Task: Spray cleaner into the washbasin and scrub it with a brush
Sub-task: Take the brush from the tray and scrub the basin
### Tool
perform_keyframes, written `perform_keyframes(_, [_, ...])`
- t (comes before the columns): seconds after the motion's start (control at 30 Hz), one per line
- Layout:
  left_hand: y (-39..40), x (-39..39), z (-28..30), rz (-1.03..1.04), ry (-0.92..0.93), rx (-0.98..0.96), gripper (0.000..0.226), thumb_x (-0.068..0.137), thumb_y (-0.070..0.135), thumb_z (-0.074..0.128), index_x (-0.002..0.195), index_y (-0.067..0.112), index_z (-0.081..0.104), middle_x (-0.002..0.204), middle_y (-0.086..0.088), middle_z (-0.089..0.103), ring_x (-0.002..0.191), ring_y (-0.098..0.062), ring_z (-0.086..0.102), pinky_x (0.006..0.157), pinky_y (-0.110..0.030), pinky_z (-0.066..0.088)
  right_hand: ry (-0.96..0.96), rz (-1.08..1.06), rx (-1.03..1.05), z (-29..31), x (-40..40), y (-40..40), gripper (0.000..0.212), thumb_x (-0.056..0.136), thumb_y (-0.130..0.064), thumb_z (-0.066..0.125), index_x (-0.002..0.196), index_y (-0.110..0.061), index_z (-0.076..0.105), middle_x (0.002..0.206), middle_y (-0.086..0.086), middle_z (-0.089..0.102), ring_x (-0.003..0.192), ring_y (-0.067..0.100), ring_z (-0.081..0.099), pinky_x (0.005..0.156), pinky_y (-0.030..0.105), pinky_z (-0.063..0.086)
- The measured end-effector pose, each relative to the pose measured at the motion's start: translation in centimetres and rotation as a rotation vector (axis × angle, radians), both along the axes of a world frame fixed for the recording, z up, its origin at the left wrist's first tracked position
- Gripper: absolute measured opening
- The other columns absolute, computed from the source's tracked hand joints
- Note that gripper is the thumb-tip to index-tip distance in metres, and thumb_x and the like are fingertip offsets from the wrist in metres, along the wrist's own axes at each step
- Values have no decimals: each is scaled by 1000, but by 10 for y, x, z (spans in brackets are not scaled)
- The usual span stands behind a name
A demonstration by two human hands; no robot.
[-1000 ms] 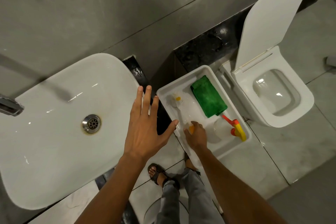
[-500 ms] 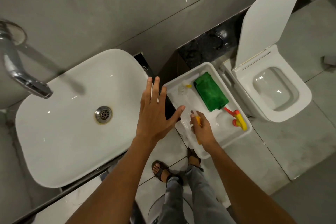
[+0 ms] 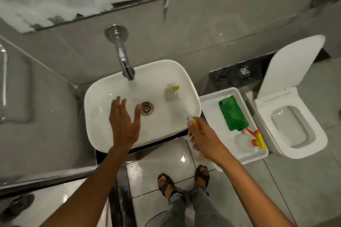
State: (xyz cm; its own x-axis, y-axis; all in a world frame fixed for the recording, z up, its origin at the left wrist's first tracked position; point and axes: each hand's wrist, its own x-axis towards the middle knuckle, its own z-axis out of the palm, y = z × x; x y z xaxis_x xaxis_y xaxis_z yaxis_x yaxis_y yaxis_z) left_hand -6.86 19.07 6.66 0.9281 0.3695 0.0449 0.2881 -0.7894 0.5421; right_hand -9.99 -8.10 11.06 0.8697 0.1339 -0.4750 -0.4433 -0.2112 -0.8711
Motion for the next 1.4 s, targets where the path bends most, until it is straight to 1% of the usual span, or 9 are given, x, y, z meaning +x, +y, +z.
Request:
perform_keyframes(0.13, [73, -15, -1, 131, 70, 72, 109, 97, 87, 13, 161, 4, 43, 177, -16, 30, 168, -36, 20, 136, -56, 15, 47, 293, -146, 21, -7, 67, 33, 110, -48, 40, 120, -20, 56, 85, 3, 61, 71, 17, 62, 58, 29, 58])
perform_keyframes(0.23, [99, -24, -11, 151, 142, 48, 102, 99, 81, 18, 166, 6, 37, 181, -16, 21, 170, -35, 13, 137, -56, 10, 81, 468, -298, 32, -10, 113, 39, 112, -44, 35, 124, -11, 53, 93, 5, 63, 83, 23, 61, 78, 42, 54])
perform_keyframes(0.33, [103, -33, -22, 173, 149, 16, 95, 101, 75, 22, 168, 8, 34, 183, -13, 14, 170, -32, 13, 138, -52, 12, 135, 656, -481, 29, -13, 161, 27, 112, -31, 36, 115, -7, 48, 117, 17, 65, 100, 31, 64, 73, 34, 46])
perform_keyframes(0.53, [106, -34, -32, 187, 63, -65, 92, 101, 74, 24, 168, 10, 35, 182, -9, 17, 169, -30, 19, 137, -49, 20, 123, 378, -740, 1, 51, 193, 52, 113, -27, 33, 157, 0, 29, 149, 25, 53, 138, 42, 54, 111, 45, 43])
perform_keyframes(0.8, [108, -33, -34, 200, 78, -137, 95, 98, 80, 20, 169, 19, 33, 184, 0, 11, 169, -26, 18, 136, -51, 23, 176, 524, -977, -5, 17, 166, 39, 108, -7, 34, 144, 3, 43, 146, 25, 46, 130, 40, 58, 100, 42, 49])
perform_keyframes(0.97, [108, -32, -35, 199, 80, -137, 94, 99, 79, 19, 168, 19, 35, 184, 1, 13, 168, -27, 22, 134, -51, 26, 121, 717, -799, 6, -21, 241, 35, 109, -18, 39, 139, -5, 50, 135, 17, 58, 122, 37, 64, 83, 38, 47])
perform_keyframes(1.1, [110, -32, -36, 200, 65, -160, 94, 99, 78, 18, 168, 17, 36, 183, 1, 14, 167, -28, 23, 133, -53, 29, 51, 441, -816, -4, 53, 247, 46, 112, -33, 33, 150, -7, 37, 139, 18, 65, 131, 40, 63, 103, 43, 48])
perform_keyframes(1.23, [110, -31, -38, 195, 77, -173, 94, 99, 80, 19, 169, 19, 34, 184, 2, 11, 168, -28, 21, 134, -53, 28, 79, 262, -1048, -16, 122, 154, 56, 112, -30, 33, 159, -1, 27, 149, 23, 56, 137, 42, 57, 110, 48, 45])
perform_keyframes(1.4, [110, -33, -39, 197, 58, -186, 105, 94, 91, 9, 168, 20, 35, 183, 3, 12, 168, -28, 22, 133, -52, 29, 152, 501, -1198, -14, 76, 94, 49, 110, -12, 34, 154, 8, 38, 153, 32, 45, 136, 41, 57, 108, 44, 48])
